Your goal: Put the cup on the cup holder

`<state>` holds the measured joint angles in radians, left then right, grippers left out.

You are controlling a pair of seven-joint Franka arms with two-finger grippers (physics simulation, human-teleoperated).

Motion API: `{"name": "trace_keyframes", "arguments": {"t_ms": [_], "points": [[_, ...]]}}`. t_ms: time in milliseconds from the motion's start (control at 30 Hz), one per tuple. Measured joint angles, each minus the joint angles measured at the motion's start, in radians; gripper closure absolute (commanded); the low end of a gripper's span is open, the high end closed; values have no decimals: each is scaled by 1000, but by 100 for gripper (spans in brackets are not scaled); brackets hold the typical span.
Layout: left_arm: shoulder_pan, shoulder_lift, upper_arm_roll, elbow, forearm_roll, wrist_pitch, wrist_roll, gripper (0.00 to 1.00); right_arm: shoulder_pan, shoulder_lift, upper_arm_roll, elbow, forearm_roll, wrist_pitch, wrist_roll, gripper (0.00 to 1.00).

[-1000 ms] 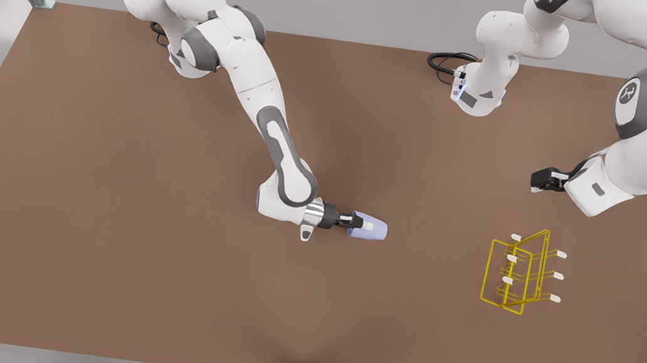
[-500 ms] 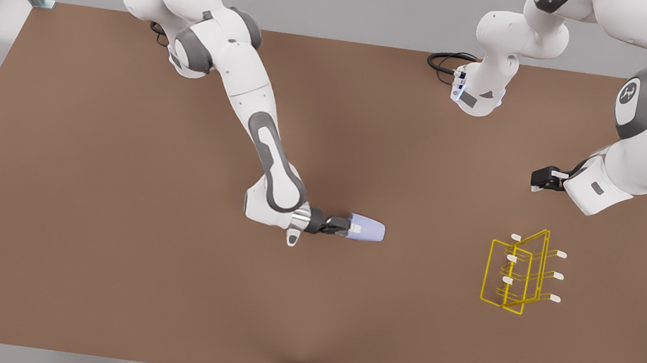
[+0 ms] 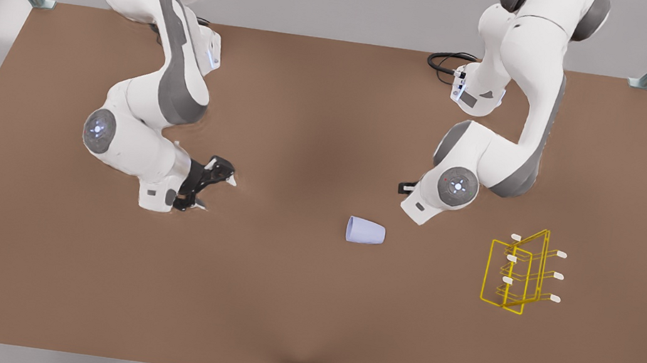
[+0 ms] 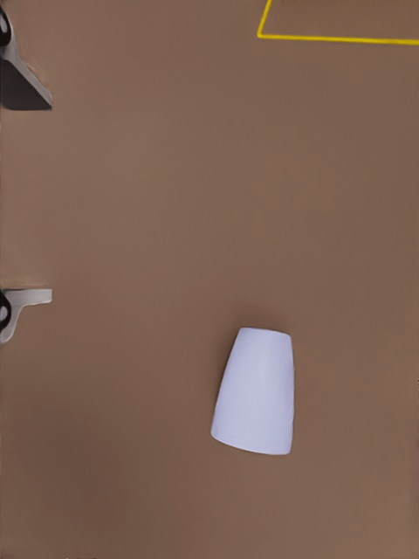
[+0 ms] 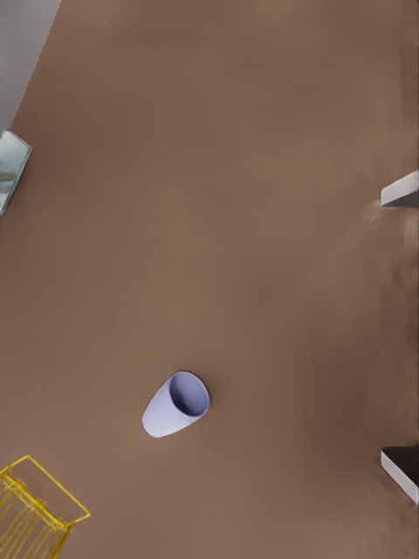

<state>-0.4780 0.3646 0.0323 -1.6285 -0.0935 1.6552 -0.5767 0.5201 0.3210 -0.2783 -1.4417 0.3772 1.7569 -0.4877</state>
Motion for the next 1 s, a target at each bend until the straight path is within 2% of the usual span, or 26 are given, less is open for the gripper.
{"name": "trace_keyframes", "arguments": {"t_ms": [133,267,400,733,1000], "points": [[-7,37,1,-111,-56,330,-319,0,-8,-72,-36,25,-268,-178,88,0],[-50,96,-1,-156,-155,615,-581,0,-7,-83,-55,27,-356,-271,161,0],[-35,126,-1,-169,-208,763,-819,0,-7,-83,-61,27,-383,-323,220,0],[-36,191,-10,-174,-230,875,-1175,0,-6,-82,-63,25,-395,-368,320,0],[-40,197,-24,-208,-233,829,-1269,0,-6,-82,-63,22,-396,-377,368,0]]}}
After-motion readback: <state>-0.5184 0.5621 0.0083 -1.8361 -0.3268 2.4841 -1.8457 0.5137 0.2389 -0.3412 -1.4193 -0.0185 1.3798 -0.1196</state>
